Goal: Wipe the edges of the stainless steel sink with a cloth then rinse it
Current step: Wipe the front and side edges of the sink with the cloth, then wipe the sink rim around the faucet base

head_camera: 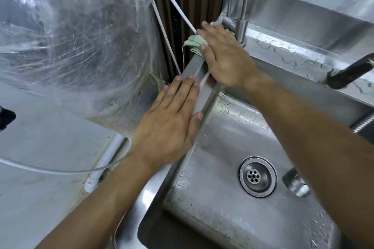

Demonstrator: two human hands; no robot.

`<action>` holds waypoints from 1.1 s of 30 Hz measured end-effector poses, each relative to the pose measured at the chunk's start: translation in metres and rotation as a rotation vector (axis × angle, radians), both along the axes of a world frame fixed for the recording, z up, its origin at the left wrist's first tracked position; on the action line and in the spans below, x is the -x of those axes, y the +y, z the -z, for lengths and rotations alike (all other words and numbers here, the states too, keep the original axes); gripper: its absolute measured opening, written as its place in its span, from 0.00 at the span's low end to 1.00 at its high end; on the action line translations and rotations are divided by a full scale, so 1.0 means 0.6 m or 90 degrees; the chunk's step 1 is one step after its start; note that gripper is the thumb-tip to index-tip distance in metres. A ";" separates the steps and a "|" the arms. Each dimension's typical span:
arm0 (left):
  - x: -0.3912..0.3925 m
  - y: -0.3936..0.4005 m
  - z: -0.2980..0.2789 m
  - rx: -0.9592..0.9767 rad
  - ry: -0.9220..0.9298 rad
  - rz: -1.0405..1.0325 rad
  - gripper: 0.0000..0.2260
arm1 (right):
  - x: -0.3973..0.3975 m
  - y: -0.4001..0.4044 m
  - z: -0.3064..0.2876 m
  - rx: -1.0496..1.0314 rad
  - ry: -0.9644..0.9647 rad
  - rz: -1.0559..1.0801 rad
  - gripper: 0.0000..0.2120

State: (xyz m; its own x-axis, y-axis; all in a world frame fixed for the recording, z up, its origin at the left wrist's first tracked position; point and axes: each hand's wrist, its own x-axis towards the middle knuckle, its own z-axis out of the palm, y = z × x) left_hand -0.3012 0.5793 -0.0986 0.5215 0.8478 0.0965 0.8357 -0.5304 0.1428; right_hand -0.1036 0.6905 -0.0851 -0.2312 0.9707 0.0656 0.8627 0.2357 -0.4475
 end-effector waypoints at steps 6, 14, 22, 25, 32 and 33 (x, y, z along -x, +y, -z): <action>-0.003 0.002 -0.002 0.012 0.016 -0.005 0.28 | 0.035 -0.083 0.017 0.017 0.076 0.062 0.26; -0.005 0.002 -0.001 -0.001 0.023 -0.005 0.28 | 0.001 -0.018 0.007 0.001 0.049 0.039 0.25; -0.002 0.002 0.008 -0.023 0.012 0.010 0.28 | 0.032 -0.066 0.019 0.037 0.047 0.092 0.30; -0.001 0.001 0.010 -0.032 0.007 0.008 0.27 | 0.013 -0.022 0.016 0.020 0.023 0.072 0.27; -0.001 -0.002 0.007 -0.019 -0.009 0.010 0.27 | 0.015 -0.057 0.035 -0.073 0.135 0.140 0.22; -0.004 -0.001 0.001 -0.004 -0.025 -0.001 0.27 | 0.011 -0.075 0.035 -0.074 0.138 0.145 0.22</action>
